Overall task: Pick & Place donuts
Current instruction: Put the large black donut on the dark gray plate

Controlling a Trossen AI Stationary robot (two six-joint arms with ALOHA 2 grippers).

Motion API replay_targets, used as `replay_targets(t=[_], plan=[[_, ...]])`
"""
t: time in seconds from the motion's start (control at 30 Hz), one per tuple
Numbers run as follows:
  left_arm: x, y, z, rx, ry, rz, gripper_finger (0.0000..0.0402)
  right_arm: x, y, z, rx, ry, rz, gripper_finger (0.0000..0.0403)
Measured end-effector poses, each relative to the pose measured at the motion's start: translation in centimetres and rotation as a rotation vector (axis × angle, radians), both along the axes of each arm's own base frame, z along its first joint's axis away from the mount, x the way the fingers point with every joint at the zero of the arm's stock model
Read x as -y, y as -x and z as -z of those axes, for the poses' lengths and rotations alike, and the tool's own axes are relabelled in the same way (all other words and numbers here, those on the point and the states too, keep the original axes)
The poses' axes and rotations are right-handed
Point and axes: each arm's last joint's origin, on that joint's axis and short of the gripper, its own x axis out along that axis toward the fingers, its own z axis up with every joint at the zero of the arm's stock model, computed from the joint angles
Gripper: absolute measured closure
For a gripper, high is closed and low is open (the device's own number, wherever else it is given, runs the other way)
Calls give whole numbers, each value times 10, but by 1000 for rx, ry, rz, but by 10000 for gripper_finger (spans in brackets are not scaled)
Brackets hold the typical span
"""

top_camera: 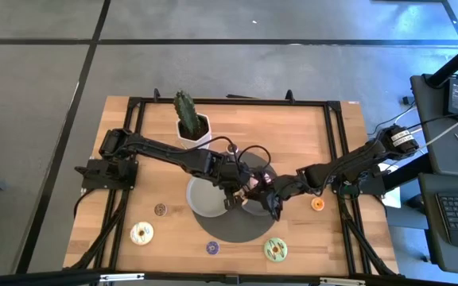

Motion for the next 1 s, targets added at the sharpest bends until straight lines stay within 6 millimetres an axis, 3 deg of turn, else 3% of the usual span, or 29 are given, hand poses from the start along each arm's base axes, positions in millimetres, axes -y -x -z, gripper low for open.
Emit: replay_targets(t=[0.17,0.43,0.63,1.0], plan=[[0,0,0,-1,3,2,377,0,0,0,1,4,6,392],[0,3,1,-29,-35,66,361,-2,1,-1,4,-18,23,378],[-5,7,-5,-32,-21,40,349,-8,6,-2,0,-6,61,391],[-9,17,-15,-46,-117,-8,265,-12,15,1,-54,-39,145,389]])
